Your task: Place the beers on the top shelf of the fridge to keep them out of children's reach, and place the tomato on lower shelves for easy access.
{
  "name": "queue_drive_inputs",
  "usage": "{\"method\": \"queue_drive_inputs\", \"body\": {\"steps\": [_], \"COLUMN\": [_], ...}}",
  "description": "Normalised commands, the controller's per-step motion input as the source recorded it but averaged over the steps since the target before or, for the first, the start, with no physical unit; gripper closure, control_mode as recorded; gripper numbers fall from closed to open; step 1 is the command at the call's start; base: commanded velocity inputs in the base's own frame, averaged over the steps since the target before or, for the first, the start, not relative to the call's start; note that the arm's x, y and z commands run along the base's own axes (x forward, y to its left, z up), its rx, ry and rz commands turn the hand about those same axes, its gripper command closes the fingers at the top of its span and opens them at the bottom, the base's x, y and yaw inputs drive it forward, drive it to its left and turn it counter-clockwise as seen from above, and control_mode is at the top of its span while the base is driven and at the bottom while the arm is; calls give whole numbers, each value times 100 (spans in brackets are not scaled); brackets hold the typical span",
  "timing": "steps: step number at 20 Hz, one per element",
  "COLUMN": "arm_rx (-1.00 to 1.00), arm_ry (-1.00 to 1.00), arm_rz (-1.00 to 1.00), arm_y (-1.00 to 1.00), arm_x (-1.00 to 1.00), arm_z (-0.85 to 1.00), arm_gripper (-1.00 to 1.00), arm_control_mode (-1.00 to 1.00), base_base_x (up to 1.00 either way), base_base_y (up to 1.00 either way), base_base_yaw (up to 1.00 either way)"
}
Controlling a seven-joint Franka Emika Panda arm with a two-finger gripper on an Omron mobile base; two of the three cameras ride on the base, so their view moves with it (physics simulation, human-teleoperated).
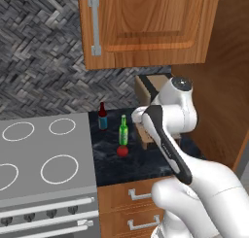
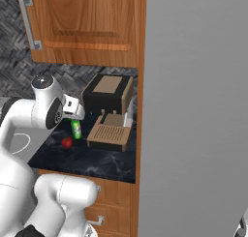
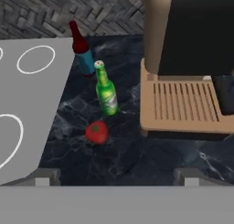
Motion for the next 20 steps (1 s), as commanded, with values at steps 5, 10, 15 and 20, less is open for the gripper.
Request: {"method": "queue_drive_inputs", "body": {"steps": [5,10,15,20], "arm_rx": [7,0,0,0], "arm_ry": [1,2,1,0], "arm_rz": [0,0,0,0], "arm_y": [43,16,0,0], "arm_x": [0,9,25,31], "arm_z": [-26,-28,-16,-13], "arm_gripper": [-100,-100,-100,-100], "arm_control_mode": [-100,-100,-100,-100], "base_base_x": [0,0,0,0], "base_base_y": [0,0,0,0], "base_base_yaw": [0,0,0,0]}}
